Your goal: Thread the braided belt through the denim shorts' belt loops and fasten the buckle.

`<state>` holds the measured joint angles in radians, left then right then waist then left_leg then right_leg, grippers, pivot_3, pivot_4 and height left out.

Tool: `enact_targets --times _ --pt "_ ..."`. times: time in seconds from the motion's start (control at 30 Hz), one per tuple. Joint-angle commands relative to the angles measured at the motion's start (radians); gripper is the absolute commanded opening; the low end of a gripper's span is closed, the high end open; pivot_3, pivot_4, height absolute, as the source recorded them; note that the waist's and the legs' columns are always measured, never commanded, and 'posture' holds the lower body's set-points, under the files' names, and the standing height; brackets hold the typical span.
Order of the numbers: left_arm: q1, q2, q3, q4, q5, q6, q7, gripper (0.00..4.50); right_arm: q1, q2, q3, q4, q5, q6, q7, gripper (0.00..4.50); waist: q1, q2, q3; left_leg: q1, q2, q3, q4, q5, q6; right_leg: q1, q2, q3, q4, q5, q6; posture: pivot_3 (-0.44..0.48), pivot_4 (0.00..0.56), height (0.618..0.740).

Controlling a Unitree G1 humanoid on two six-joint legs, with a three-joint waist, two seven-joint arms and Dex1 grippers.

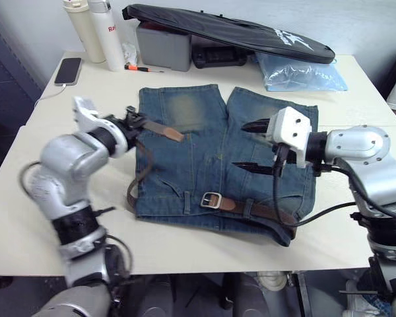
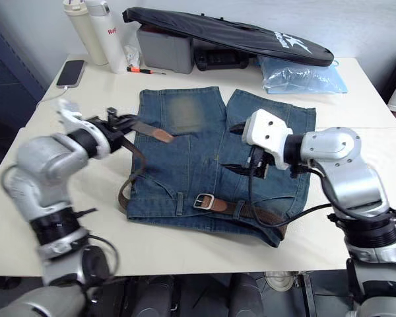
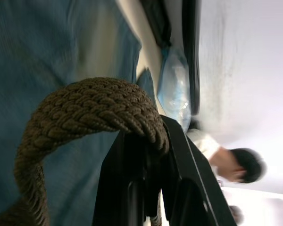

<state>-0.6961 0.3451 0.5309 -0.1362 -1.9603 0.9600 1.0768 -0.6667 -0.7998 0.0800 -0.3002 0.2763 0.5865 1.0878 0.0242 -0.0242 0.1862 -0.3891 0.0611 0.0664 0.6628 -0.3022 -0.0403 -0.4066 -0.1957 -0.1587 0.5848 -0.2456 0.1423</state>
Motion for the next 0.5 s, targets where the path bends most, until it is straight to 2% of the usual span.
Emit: enact_targets --times 0.03,0.13,0.2,0.37,0.5 --pt "0.062 0.139 -0.028 -0.057 -0.012 0.109 -0.244 0.0 -0.043 -0.093 -0.048 -0.08 0.182 0.228 0.107 4.49 0.0 0.0 0.0 0.0 0.0 0.0 0.0 0.0 0.0 0.0 0.0 0.0 0.0 0.0 0.0 0.0 0.15 0.74" --pt "0.162 0.257 -0.076 -0.097 -0.012 0.177 -0.398 0.0 -0.045 -0.169 -0.039 -0.104 0.272 0.323 0.185 4.49 0.001 0.0 0.0 -0.001 0.0 0.0 0.0 -0.001 -0.001 -0.001 0.0 0.0 0.0 0.0 0.0 0.0 0.15 0.74" --pt "0.232 0.319 -0.121 -0.136 -0.012 0.185 -0.446 0.0 -0.041 -0.202 -0.031 -0.111 0.296 0.346 0.202 4.49 0.0 0.0 0.0 -0.001 0.001 0.0 0.0 -0.001 -0.001 -0.001 0.0 0.0 0.0 0.0 -0.001 0.0 0.15 0.74" --pt "0.37 0.362 -0.165 -0.209 -0.012 0.088 -0.443 0.0 -0.014 -0.245 -0.025 -0.136 0.333 0.376 0.205 4.49 0.001 0.0 0.0 -0.001 0.002 0.0 0.0 -0.002 -0.003 -0.002 0.001 0.001 0.001 -0.001 -0.002 0.0 0.15 0.74" --pt "0.452 0.32 -0.17 -0.284 -0.012 -0.044 -0.382 0.0 -0.003 -0.261 -0.04 -0.151 0.357 0.407 0.187 4.49 0.002 0.0 0.0 -0.001 0.003 0.001 0.0 -0.002 -0.004 -0.003 0.002 0.001 0.0 -0.001 -0.002 0.0 0.15 0.74"
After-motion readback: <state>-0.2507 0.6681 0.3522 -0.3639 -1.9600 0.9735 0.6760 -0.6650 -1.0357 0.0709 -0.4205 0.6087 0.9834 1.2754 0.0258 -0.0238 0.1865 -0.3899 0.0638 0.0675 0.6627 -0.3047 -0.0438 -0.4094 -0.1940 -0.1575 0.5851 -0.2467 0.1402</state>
